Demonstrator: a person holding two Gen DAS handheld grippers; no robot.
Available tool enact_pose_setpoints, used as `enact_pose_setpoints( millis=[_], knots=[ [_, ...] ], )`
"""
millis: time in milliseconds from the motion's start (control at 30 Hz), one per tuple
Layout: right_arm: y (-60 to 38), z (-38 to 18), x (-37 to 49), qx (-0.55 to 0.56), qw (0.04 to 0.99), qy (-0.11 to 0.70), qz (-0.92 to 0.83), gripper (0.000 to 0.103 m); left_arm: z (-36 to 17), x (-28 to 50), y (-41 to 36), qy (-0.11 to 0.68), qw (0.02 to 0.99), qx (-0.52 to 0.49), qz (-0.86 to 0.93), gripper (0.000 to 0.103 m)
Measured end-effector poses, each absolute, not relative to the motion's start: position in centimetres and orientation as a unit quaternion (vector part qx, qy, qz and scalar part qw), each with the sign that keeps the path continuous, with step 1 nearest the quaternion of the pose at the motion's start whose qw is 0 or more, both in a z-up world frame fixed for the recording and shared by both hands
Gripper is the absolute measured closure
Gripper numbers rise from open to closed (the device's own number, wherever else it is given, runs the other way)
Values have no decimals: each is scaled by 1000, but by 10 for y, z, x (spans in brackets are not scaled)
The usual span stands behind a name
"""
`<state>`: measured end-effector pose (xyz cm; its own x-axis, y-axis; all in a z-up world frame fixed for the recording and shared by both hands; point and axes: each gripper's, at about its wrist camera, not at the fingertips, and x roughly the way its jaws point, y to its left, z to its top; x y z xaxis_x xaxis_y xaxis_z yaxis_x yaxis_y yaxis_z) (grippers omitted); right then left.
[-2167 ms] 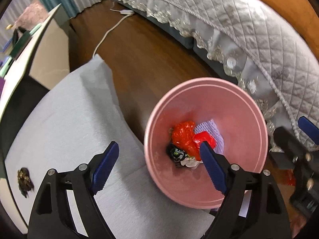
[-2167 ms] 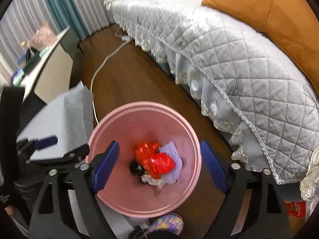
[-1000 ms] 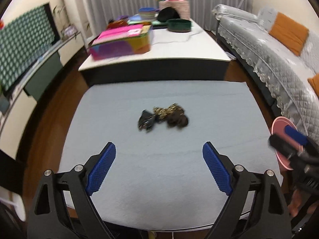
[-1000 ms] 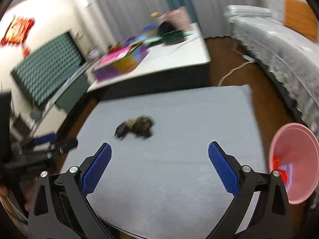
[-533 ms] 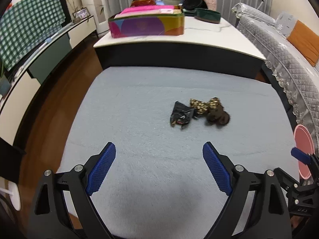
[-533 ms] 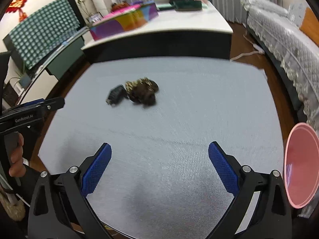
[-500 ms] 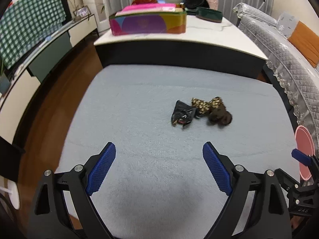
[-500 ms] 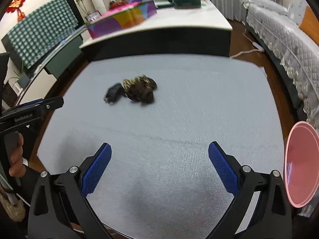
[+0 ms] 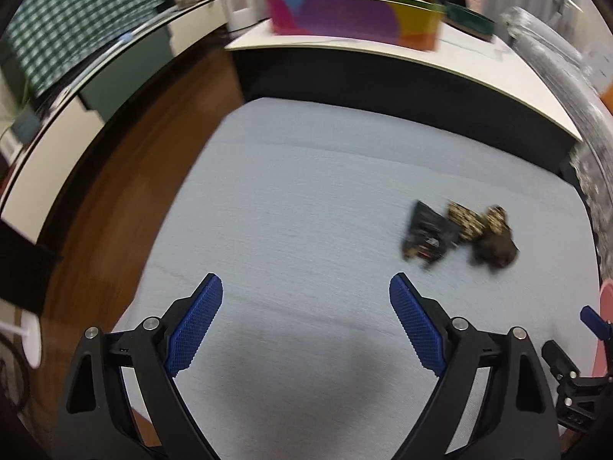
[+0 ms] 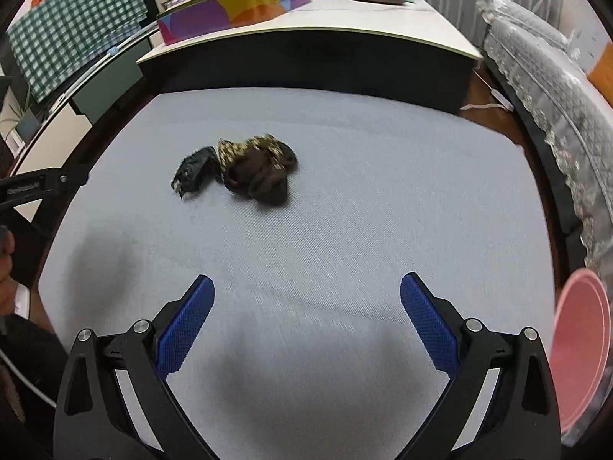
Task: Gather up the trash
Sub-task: 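Grasp the brown floral cloth with the right tool and lift it, then grasp the black plastic bag with the left tool while the right tool holds the cloth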
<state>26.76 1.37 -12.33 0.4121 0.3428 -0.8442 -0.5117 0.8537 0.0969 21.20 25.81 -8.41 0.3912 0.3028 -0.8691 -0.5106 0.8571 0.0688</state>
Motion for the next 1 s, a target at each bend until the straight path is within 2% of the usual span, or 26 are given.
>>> enact_pose_setpoints(
  millis=[100, 267, 333, 367, 433, 467, 500, 567, 800, 1000],
  knots=[
    [38, -127, 279, -102, 841, 464, 260, 7, -88, 208, 274, 499, 819, -138, 248, 17],
    [80, -140, 299, -132, 835, 457, 276, 7, -95, 209, 285, 505, 809, -133, 271, 17],
    [90, -147, 305, -141, 833, 457, 279, 11, -98, 209, 290, 509, 802, -131, 284, 17],
    [93, -150, 307, -146, 833, 456, 277, 17, -101, 209, 293, 511, 798, -136, 288, 17],
    [99, -157, 313, -149, 832, 458, 276, 41, -103, 210, 297, 514, 795, -144, 289, 17],
    [100, -158, 315, -146, 830, 461, 279, 64, -103, 211, 299, 515, 793, -147, 290, 17],
    [100, -159, 317, -147, 830, 462, 275, 77, -104, 212, 299, 516, 792, -147, 291, 17],
    [97, -154, 313, -154, 832, 455, 278, 88, -104, 214, 298, 516, 793, -145, 290, 17],
    [49, -121, 295, -124, 838, 465, 257, 89, -103, 225, 276, 516, 804, -128, 268, 17],
    [-32, -89, 274, -109, 857, 470, 183, 89, -117, 254, 247, 540, 805, -175, 172, 17]
  ],
)
